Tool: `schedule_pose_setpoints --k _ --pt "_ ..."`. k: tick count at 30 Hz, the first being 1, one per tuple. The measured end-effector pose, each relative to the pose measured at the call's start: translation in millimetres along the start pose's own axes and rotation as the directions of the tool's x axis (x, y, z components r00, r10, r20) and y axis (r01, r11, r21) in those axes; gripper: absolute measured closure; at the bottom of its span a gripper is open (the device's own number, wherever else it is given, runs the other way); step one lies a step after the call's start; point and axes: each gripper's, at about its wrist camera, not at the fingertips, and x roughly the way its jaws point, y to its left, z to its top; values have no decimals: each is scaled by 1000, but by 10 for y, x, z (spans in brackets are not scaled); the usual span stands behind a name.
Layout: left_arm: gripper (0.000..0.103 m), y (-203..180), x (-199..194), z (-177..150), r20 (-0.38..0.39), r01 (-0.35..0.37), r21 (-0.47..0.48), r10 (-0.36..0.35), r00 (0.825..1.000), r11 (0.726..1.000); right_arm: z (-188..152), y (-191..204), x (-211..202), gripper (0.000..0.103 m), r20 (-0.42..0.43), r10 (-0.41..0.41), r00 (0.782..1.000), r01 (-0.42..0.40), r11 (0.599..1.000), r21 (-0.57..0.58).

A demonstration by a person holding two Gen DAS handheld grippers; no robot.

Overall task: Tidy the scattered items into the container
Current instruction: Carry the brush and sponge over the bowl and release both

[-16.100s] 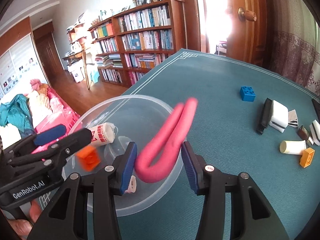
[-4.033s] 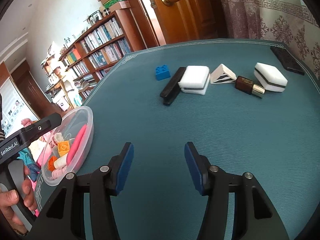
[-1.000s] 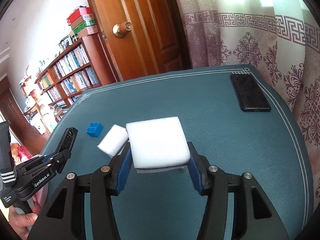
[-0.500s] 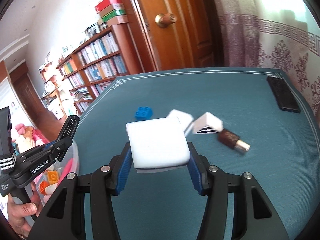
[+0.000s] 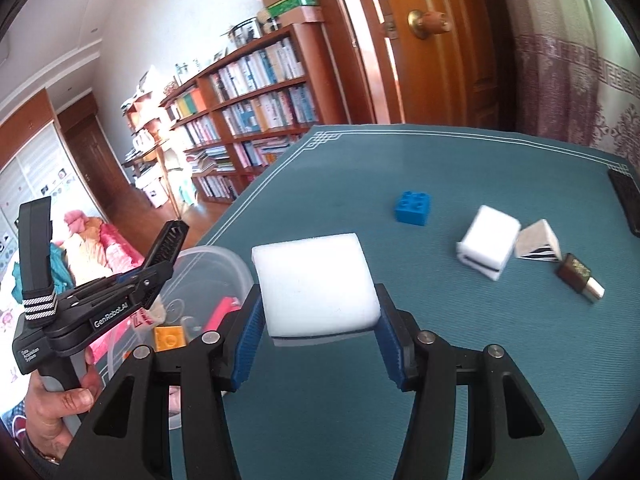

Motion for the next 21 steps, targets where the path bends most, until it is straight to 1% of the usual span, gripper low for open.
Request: schedule_pose_setpoints --k 8,9,10,11,12,13,17,21 --pt "83 188 40 -67 -20 11 -21 -12 1000 1000 -39 287 173 48 -37 32 999 -33 999 -30" --pt "75 208 47 -75 -27 14 -26 -15 1000 1000 -42 330 196 48 -41 37 998 -38 999 -34" --pt "60 224 46 -76 -29 19 -33 -19 999 999 -37 349 217 48 -45 41 998 -43 998 -37" --pt "53 254 35 -81 -26 23 -42 -24 999 999 -35 380 230 48 -48 46 998 -48 998 -41" --pt "42 292 16 -86 -18 24 -50 -25 1000 998 -37 419 251 48 -51 51 997 -53 998 -45" --pt "37 317 -9 -91 -10 22 -56 -22 1000 998 -36 450 264 48 -54 55 997 -57 997 -48" --pt "33 408 -99 -90 14 7 -63 -7 1000 998 -36 572 345 48 -69 70 995 -74 996 -56" --pt "24 512 -166 -88 33 -17 -75 20 999 997 -28 665 414 48 -79 82 993 -87 994 -60"
